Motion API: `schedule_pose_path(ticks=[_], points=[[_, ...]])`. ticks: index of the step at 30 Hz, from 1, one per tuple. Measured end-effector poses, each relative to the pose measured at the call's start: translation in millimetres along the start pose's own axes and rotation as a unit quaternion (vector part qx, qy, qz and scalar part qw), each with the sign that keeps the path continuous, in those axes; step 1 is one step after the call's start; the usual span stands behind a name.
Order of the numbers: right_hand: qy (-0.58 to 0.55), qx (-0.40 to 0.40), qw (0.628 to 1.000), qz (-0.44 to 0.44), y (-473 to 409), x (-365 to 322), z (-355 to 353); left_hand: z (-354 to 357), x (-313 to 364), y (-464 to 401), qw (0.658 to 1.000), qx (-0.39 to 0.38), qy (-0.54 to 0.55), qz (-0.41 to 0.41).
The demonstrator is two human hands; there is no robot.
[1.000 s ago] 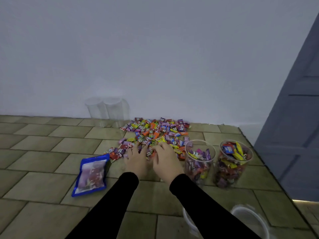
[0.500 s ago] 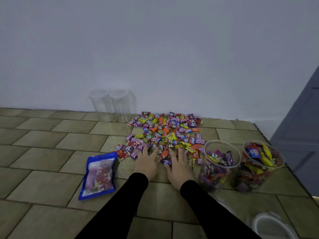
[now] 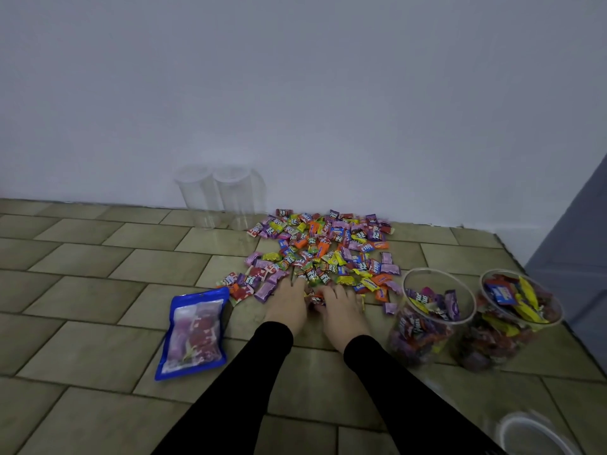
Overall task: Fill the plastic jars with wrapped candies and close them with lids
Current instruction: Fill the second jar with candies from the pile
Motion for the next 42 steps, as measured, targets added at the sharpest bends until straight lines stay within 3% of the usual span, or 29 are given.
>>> schedule_pose_path(ticks=[10,24,30,37,42], points=[[-0.097,-0.006,0.995,0.010,0,2,-10,0,-5,4,0.999,0.009,0.030,-0.010],[-0.268,0.121,0.955,0.027,13,1,-60,-35,18,17,0.968,0.120,0.215,-0.054],[-0.318,0.176,0.931,-0.027,26,-13,-111,-68,44,23,0.948,0.177,0.265,-0.009],[-0.287,0.266,0.918,-0.060,54,6,-185,-98,99,37,0.929,0.194,0.309,0.066],[-0.249,0.205,0.947,-0.002,66,52,-203,-102,146,59,0.931,0.148,0.309,0.122]])
Point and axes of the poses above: each hand's wrist, its own y-axis away from the middle knuckle, its own z-axis out of the palm, x = y × z, the point moved 6 cm from there along -y, towards the middle knuckle, and after that the axes turned 4 degrees about y, right-handed, at the moved point
